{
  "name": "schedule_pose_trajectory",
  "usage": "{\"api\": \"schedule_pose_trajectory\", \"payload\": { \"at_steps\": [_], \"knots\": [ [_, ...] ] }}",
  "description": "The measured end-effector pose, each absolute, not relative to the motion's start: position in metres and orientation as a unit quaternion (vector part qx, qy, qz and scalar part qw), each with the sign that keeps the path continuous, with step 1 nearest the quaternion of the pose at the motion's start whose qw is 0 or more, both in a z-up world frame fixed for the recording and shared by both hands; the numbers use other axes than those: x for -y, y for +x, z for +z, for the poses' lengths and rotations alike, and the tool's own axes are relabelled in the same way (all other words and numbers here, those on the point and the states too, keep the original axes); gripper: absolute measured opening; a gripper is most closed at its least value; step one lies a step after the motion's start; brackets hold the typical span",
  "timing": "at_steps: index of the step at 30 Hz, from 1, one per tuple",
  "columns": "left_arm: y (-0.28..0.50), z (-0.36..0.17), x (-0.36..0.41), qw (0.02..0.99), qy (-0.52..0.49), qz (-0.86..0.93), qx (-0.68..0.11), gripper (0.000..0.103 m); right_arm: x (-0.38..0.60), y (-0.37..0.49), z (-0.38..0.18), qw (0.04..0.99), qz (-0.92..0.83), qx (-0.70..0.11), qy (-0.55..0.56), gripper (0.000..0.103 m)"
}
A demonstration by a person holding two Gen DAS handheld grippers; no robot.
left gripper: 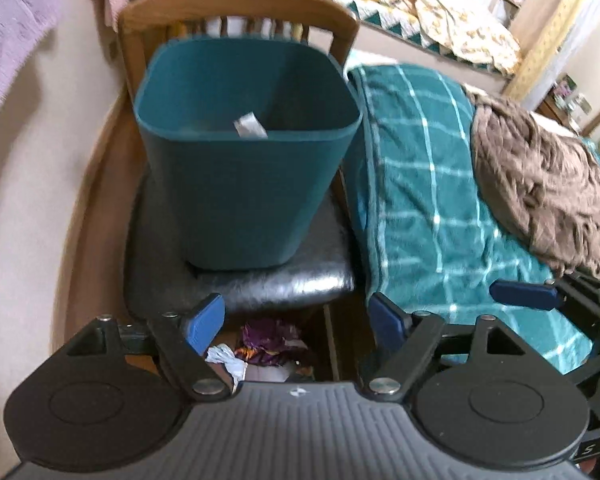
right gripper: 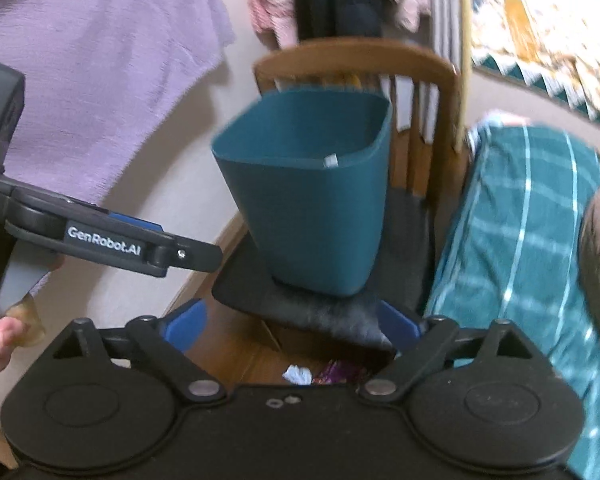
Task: Collect trash
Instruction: 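Withdraw both tools from the wastebasket and lower toward the floor trash, then grasp white plastic bag with left tool while right tool grasps printed paper carton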
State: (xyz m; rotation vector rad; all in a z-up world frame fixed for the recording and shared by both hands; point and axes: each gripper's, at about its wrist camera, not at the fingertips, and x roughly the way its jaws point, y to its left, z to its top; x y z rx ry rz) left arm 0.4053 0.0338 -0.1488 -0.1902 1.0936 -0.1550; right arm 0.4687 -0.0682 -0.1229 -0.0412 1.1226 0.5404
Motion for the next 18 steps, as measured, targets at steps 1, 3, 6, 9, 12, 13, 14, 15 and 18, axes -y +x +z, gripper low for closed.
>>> {"api": "schedule_pose_trajectory", "payload": {
  "at_steps": [1,3,6,9,12,13,14,15,18],
  "knots": [
    [0.407,-0.164,-0.036,0.843,-0.085,-0.079,-0.525,0.079,0.066,0.467,-0.135,0.809,0.246,-0.534,-0.014,0.095],
    [0.408,-0.191,-0.038,0.834,-0.081,-0.089,-0.538,0.081,0.065,0.459,-0.161,0.804,0.229,-0.548,-0.001,0.097],
    [0.412,-0.241,-0.044,0.817,-0.074,-0.101,-0.563,0.081,0.062,0.450,-0.209,0.790,0.205,-0.577,0.018,0.098],
    [0.414,-0.299,-0.045,0.802,-0.059,-0.109,-0.585,0.081,0.054,0.436,-0.261,0.777,0.188,-0.601,0.014,0.098],
    [0.415,-0.357,-0.042,0.787,-0.047,-0.114,-0.604,0.082,0.050,0.423,-0.314,0.767,0.172,-0.618,-0.002,0.098],
    [0.415,-0.378,-0.040,0.783,-0.043,-0.113,-0.610,0.084,0.051,0.417,-0.333,0.763,0.163,-0.625,-0.002,0.098],
    [0.416,-0.403,-0.037,0.777,-0.039,-0.111,-0.618,0.084,0.051,0.412,-0.355,0.760,0.153,-0.631,-0.001,0.098],
    [0.417,-0.425,-0.035,0.772,-0.038,-0.108,-0.625,0.084,0.052,0.408,-0.374,0.758,0.147,-0.635,0.000,0.098],
    [0.420,-0.490,-0.029,0.759,-0.040,-0.094,-0.643,0.084,0.055,0.396,-0.437,0.751,0.124,-0.649,-0.006,0.098]
  ]
}}
